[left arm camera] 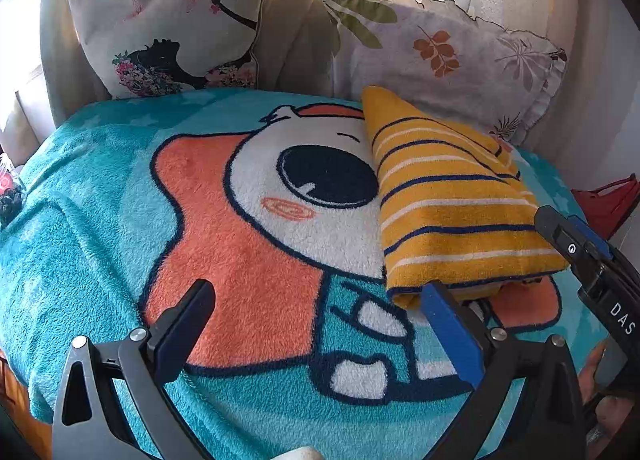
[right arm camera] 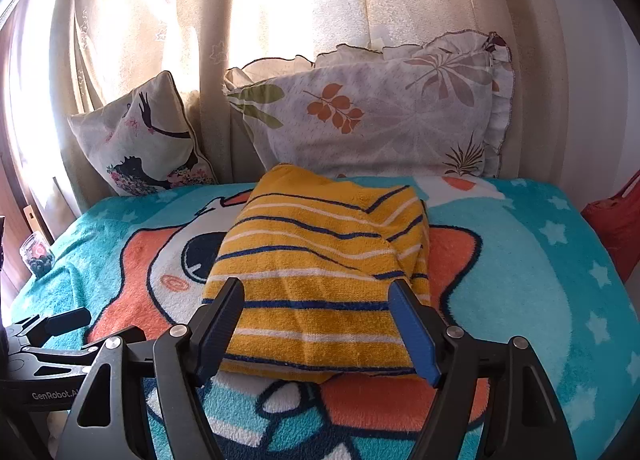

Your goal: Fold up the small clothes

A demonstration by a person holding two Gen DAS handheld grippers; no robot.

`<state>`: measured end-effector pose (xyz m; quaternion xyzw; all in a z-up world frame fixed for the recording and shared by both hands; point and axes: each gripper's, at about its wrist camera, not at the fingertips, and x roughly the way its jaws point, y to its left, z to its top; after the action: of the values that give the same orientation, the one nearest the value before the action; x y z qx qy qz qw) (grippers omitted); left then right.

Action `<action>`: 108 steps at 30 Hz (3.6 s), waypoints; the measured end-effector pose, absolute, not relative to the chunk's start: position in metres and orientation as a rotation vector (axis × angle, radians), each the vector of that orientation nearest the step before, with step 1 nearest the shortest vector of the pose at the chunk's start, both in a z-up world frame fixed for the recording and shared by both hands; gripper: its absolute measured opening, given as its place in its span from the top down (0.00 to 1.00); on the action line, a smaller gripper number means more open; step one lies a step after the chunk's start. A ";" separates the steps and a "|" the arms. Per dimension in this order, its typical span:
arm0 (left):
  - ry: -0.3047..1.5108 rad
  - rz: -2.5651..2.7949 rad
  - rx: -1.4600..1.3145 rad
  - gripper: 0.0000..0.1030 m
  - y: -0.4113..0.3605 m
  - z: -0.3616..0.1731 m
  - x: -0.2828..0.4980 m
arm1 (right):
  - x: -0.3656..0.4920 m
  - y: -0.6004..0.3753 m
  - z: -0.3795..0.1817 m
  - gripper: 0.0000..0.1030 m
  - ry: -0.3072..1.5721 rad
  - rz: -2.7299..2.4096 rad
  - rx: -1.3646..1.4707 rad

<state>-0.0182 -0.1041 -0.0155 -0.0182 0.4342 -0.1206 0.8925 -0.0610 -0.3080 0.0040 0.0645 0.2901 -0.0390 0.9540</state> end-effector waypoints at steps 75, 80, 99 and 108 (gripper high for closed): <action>0.939 -0.263 -0.080 0.00 -0.092 -0.024 -0.017 | 0.171 -0.335 -0.049 0.58 0.916 0.397 0.715; 0.932 -0.264 -0.083 0.00 -0.091 -0.022 -0.019 | 0.175 -0.372 -0.051 0.52 0.866 0.361 0.926; 0.839 -0.246 -0.005 0.00 -0.114 -0.003 -0.039 | -0.070 -0.476 -0.051 0.31 0.633 0.159 0.938; 0.682 -0.203 0.018 0.00 -0.123 0.026 -0.067 | -0.119 -0.420 -0.001 0.29 0.577 -0.021 0.493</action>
<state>-0.0675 -0.1229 0.0262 0.0090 0.3341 -0.0992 0.9373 -0.1189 -0.4205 -0.0006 0.2404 0.2818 -0.0101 0.9288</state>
